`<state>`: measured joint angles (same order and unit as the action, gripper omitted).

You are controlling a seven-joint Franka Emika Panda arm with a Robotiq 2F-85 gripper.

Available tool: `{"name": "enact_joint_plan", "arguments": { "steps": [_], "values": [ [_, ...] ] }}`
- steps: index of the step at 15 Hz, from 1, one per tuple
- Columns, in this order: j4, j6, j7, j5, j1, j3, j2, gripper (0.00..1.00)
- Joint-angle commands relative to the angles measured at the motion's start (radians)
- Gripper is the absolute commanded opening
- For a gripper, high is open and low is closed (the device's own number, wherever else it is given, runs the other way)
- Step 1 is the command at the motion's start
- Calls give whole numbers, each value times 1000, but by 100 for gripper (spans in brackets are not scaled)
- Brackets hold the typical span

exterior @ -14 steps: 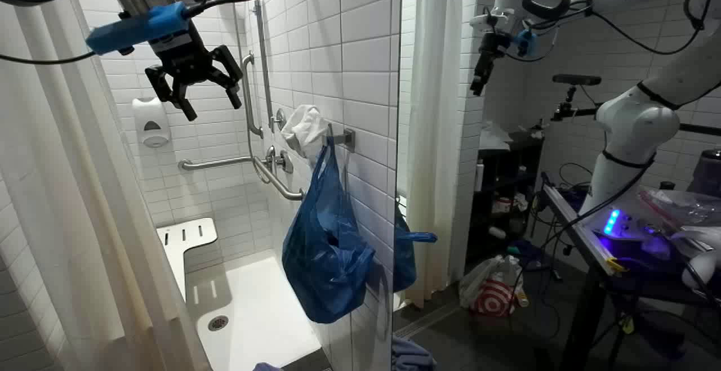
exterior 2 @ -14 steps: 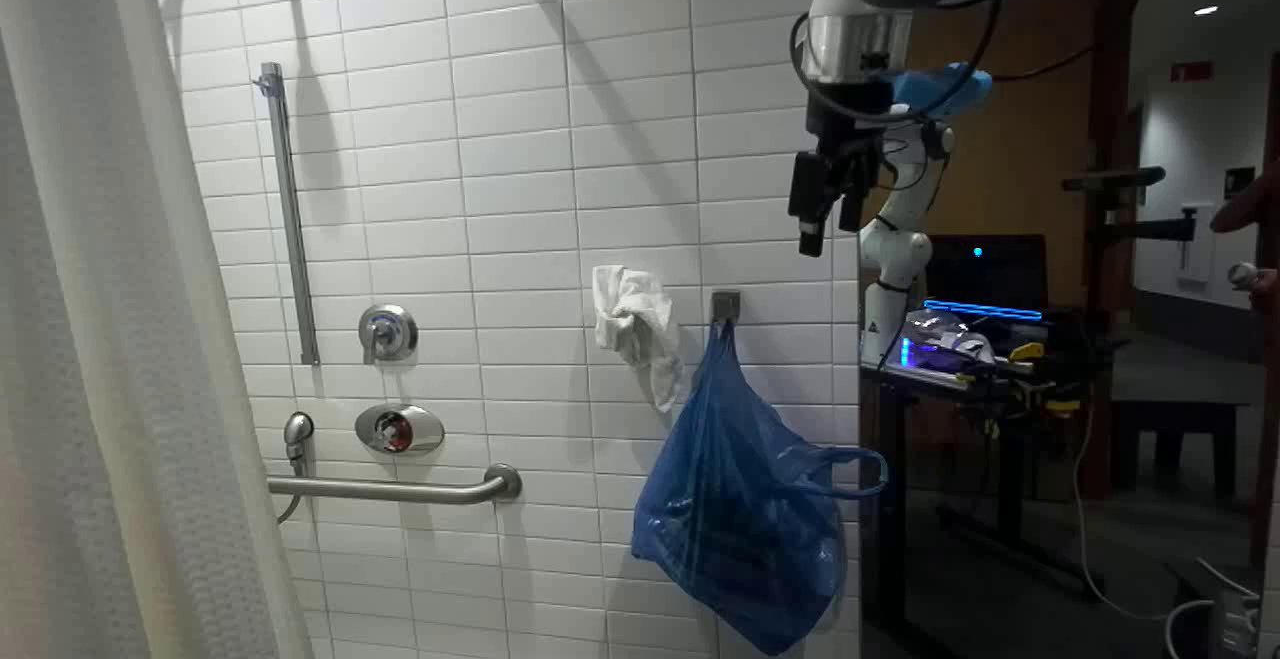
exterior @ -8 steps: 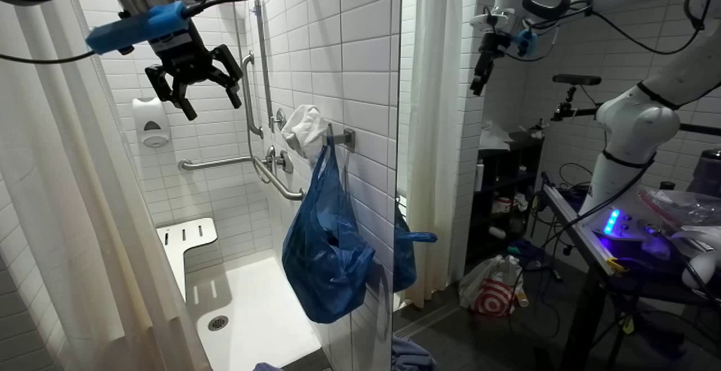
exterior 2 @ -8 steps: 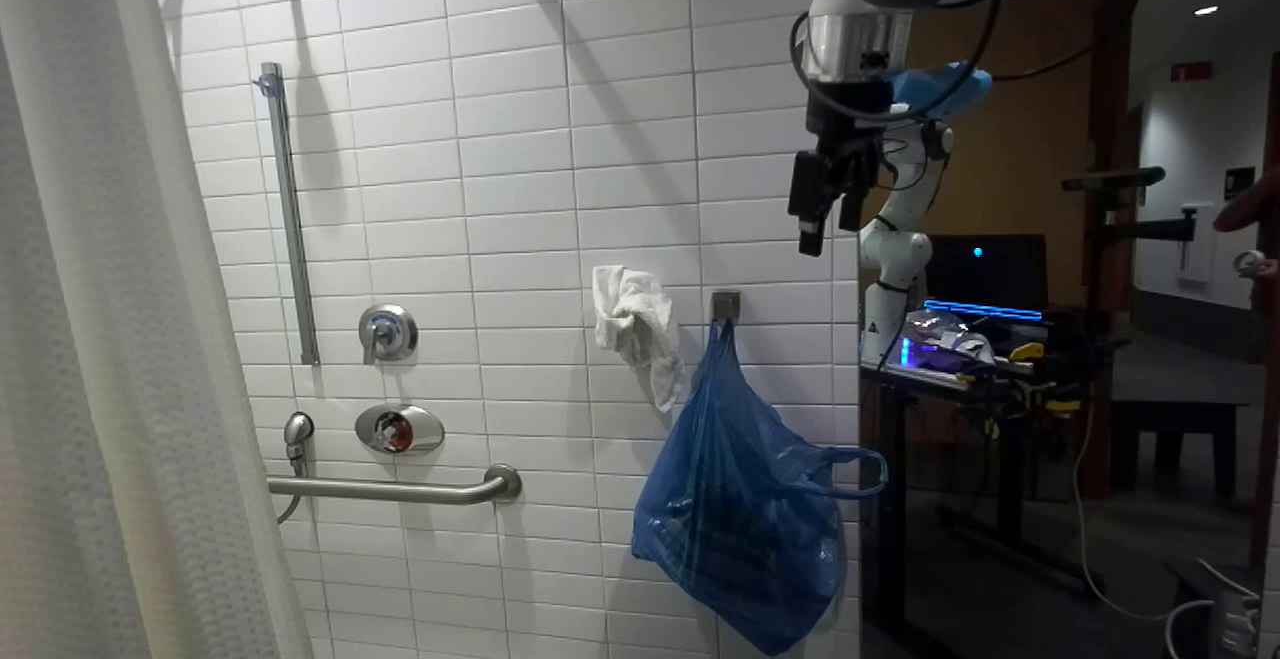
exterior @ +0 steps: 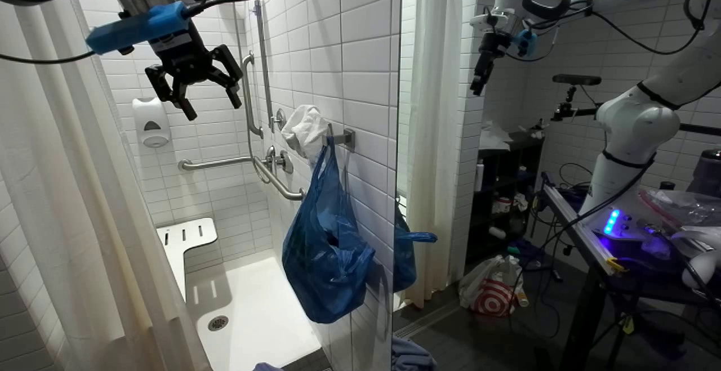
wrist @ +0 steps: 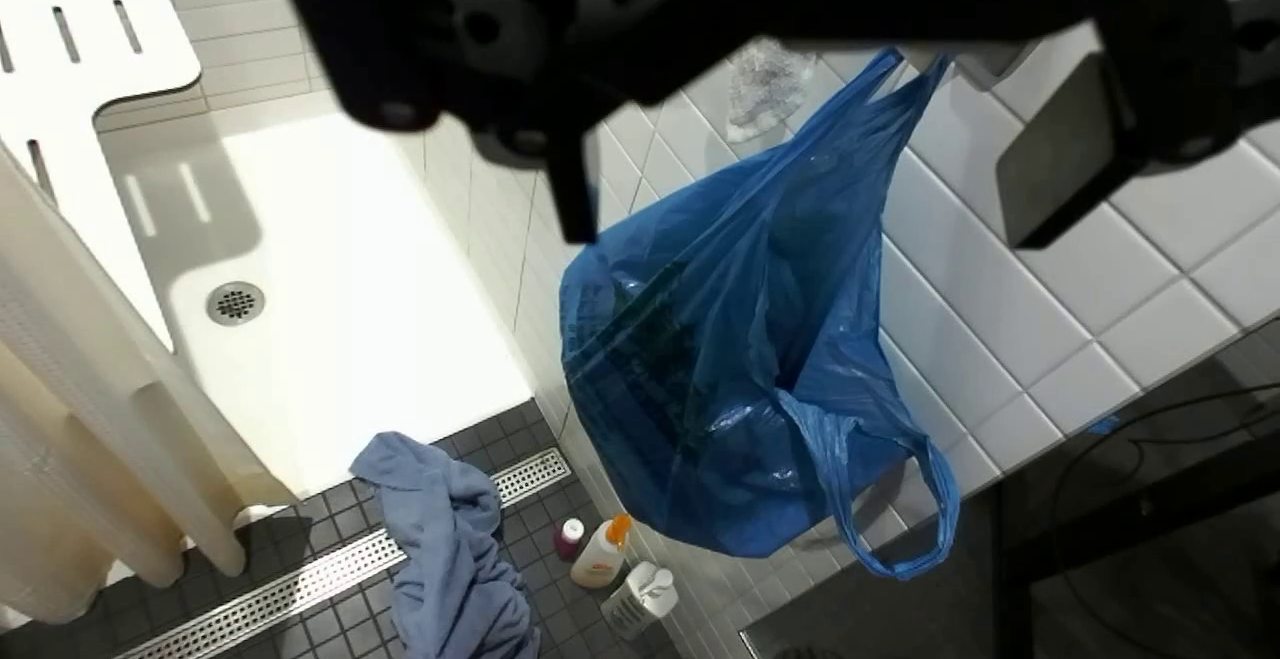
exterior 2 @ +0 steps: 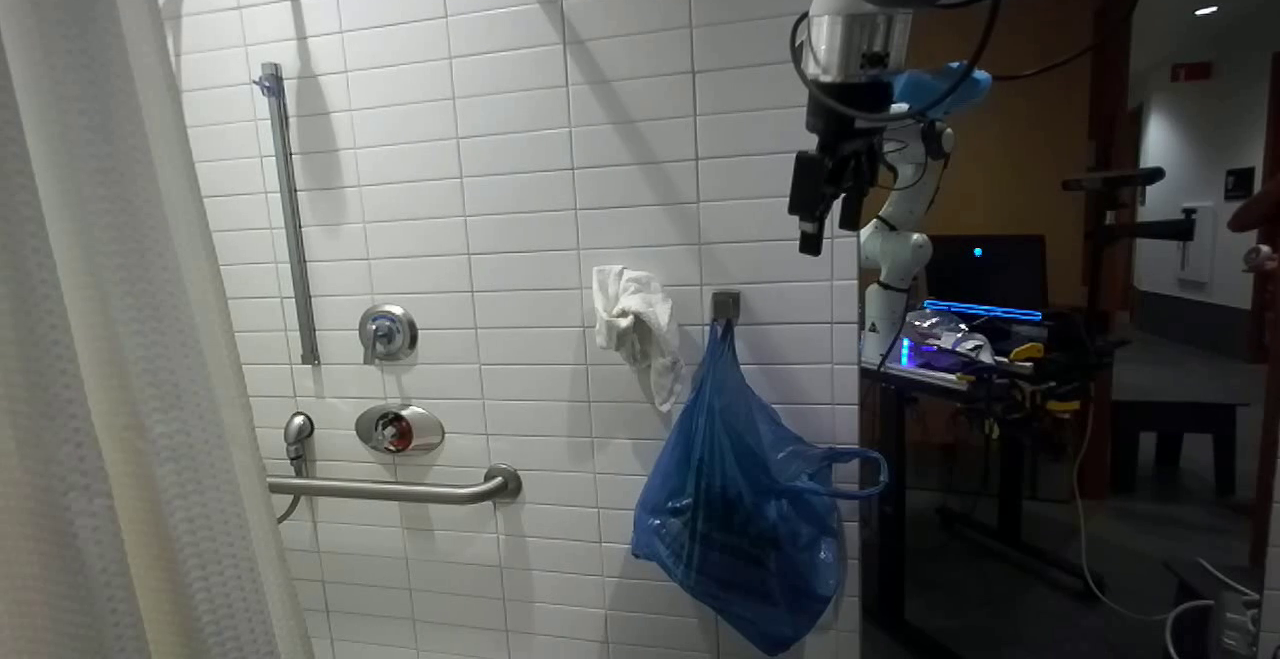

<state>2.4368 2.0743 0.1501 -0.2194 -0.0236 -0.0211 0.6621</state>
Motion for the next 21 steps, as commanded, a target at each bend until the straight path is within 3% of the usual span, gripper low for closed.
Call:
{"name": "enact_joint_plan", "arguments": {
  "steps": [1, 12, 21],
  "values": [
    [-2, -3, -2, -2, 4, -3, -1, 100],
    [-99, 68, -43, 13, -4, -14, -95, 100],
    [-175, 335, -102, -74, -45, 13, -263, 100]
  ]
}}
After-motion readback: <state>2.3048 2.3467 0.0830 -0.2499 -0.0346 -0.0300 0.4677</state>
